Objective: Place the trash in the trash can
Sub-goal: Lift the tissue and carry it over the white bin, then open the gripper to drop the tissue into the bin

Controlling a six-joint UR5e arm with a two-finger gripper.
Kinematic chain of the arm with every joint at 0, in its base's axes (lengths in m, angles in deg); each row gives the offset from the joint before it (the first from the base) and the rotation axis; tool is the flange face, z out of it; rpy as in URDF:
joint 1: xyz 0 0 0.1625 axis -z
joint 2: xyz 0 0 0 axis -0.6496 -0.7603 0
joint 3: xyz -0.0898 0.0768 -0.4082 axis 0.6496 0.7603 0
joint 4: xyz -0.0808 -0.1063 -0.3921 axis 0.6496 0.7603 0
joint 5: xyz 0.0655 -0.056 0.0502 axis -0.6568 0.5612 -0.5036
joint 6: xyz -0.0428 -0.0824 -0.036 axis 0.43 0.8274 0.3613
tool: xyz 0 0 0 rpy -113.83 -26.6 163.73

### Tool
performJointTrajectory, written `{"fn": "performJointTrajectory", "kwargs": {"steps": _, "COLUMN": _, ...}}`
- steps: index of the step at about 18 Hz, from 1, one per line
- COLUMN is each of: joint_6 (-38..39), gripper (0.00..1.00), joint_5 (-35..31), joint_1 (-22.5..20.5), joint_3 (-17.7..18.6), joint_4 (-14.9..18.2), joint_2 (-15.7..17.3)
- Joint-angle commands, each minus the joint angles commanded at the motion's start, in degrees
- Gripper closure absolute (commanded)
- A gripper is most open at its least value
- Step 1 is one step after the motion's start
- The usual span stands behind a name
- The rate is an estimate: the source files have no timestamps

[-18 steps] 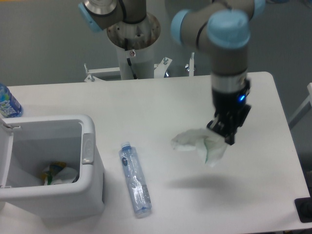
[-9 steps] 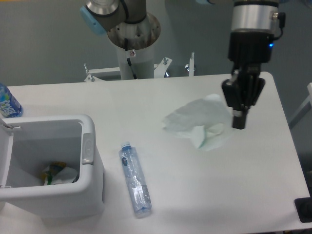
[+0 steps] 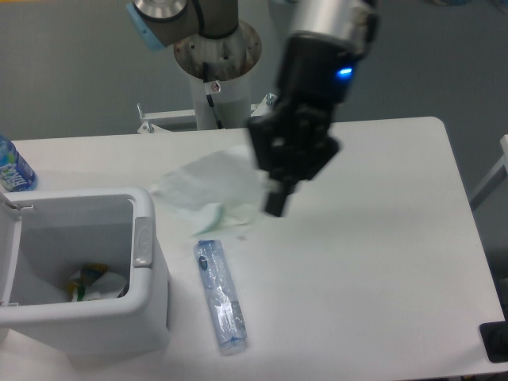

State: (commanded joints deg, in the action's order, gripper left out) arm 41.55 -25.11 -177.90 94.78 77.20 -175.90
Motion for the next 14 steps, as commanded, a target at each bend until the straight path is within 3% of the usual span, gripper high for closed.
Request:
{"fn": "performJointTrajectory", "kwargs": {"steps": 5, "joint_6": -6.33, "gripper": 1.0, "joint_5": -0.44, "joint_1": 6.07, "joint_3": 6.06, "joint_4": -0.09, "joint_2": 0.09}}
{"fn": "performJointTrajectory", "kwargs": {"steps": 8, "joint_6": -8.45, "gripper": 0.95, "joint_5": -0.53, "joint_1": 7.12, "joint_3": 6.6, "joint_4": -0.18, "joint_2": -0.87}}
{"fn": "performJointTrajectory", "kwargs": {"steps": 9, "joint_6": -8.54, "gripper": 0.84, "joint_5": -0.53, "joint_1": 7.65, "joint_3": 6.42, "joint_4": -0.18, "joint_2": -1.31}}
{"fn": "performJointTrajectory", "kwargs": {"steps": 11, "joint_6": -10.46, "gripper": 0.24, "joint_5": -0.53, "joint_1": 7.66, "joint_3": 6.25, "joint_4": -1.23, "joint_2": -1.5}}
{"fn": "performJointTrajectory", "kwargs": {"steps": 12, "joint_6": -11.86, "gripper": 0.0, "joint_5": -0.53, "joint_1": 7.66, "joint_3": 6.25, "joint_4": -1.23, "joint_2": -1.41}}
{"fn": "performJointTrajectory", "kwargs": {"steps": 14, "joint_6": -12.14, "gripper": 0.0, "joint_5": -1.05, "joint_1": 7.66, "joint_3": 6.94, "joint_4": -1.05, "joint_2": -0.8}}
